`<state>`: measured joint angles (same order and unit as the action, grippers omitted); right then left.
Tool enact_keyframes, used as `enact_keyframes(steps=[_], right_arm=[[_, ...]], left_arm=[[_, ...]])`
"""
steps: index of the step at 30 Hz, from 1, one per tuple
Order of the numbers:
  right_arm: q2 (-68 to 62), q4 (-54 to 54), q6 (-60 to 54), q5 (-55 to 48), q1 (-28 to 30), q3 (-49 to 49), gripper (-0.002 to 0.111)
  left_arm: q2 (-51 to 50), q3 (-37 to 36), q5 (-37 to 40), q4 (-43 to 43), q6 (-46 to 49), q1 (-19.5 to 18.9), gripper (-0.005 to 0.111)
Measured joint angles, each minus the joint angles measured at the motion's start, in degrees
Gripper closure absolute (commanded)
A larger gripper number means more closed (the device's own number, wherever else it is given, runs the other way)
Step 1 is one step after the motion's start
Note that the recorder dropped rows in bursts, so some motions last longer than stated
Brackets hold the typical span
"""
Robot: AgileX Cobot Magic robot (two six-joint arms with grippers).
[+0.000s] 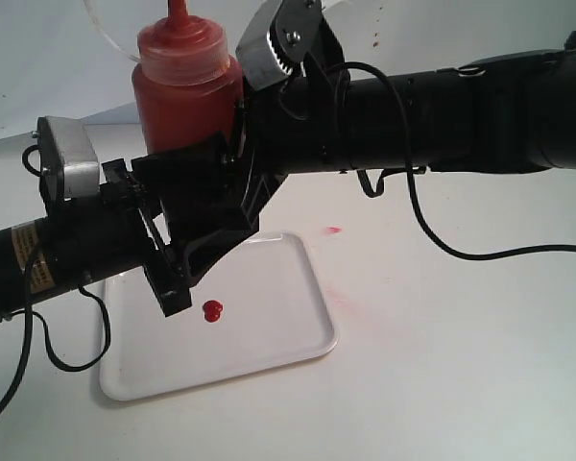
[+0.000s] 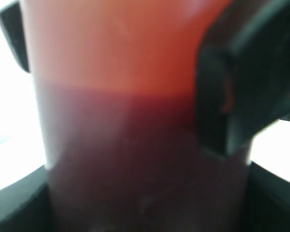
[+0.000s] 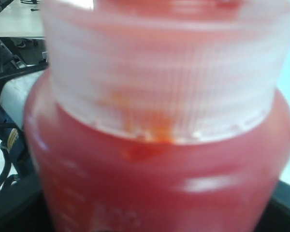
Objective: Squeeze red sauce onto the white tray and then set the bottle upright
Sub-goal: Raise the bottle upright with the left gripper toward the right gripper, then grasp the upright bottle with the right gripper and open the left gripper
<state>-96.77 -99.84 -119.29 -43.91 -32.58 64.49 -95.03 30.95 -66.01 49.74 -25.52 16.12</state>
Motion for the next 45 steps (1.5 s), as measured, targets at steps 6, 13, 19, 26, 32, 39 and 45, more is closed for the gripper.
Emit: enact_keyframes(steps=[6,13,19,26,32,39,45], right_arm=[[0.0,0.0,-0.1,0.9,0.0,0.0,0.108],[0.1,0.1,-0.1,1.8,0.0,0.0,0.108],[0.1,0.2,-0.1,1.9,0.0,0.0,0.108],[0.1,0.2,-0.1,2.0,0.0,0.0,0.108],[-0.1,1.1,-0.1,4.9,-0.1,0.0,0.108],[-0.4,1.6,-0.1,10.7,0.0,-0.1,0.108],[-0.4,1.6,0.0,14.6,1.9,-0.1,0.108]], left_arm=[[0.0,0.0,0.1,0.0,0.0,0.0,0.106],[0.0,0.0,0.6,0.0,0.0,0.0,0.106],[0.0,0.0,0.9,0.0,0.0,0.1,0.106],[0.0,0.0,0.9,0.0,0.0,0.1,0.074],[0.0,0.4,-1.0,-0.2,0.0,0.1,0.002],[0.0,0.5,-0.8,-1.1,-0.1,0.1,0.002],[0.0,0.5,-1.0,-1.6,-0.2,0.1,0.002]])
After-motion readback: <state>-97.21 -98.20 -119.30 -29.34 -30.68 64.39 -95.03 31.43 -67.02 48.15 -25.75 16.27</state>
